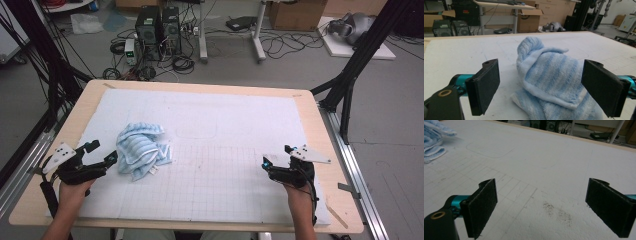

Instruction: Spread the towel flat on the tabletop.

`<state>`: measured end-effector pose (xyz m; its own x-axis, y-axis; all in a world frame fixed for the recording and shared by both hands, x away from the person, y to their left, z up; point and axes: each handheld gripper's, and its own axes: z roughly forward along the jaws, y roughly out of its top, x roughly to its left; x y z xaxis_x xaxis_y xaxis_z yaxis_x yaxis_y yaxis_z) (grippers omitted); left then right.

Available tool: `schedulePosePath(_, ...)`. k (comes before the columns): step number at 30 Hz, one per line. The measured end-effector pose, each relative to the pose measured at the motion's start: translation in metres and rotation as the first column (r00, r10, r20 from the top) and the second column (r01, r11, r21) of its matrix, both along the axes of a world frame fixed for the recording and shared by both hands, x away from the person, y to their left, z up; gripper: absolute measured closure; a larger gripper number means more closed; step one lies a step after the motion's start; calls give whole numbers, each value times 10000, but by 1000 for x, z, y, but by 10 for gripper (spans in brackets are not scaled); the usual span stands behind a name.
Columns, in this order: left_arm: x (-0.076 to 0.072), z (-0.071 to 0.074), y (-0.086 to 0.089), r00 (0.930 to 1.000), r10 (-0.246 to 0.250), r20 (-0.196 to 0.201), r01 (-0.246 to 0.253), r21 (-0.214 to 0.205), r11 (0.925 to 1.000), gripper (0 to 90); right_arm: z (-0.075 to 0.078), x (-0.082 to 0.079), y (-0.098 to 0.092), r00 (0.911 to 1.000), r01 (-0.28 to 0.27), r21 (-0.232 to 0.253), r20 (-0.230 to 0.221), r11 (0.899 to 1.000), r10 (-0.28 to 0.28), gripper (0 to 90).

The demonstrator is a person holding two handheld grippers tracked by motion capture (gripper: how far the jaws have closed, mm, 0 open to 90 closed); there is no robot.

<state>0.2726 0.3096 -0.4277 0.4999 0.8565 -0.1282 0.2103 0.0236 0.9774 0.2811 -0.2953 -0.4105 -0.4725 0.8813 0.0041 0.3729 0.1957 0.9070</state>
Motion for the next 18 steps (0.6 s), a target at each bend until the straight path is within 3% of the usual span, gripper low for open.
schedulePosePath(4,-3,0,0,9998,210,-33,-210,142,9997,157,1,6,0,9997,-255,-86,-14,9996,254,95)
schedulePosePath(7,-4,1,-2,9994,343,-67,-337,739,9967,158,0,10,-1,9986,-499,127,-181,9987,501,95)
schedulePosePath(12,-3,5,-7,9993,383,-49,-378,726,9966,160,2,11,-3,9982,-541,272,-254,9982,548,95)
schedulePosePath(18,0,6,-18,9999,-78,-80,82,569,9983,160,6,8,2,9988,-427,312,-228,9986,434,94)
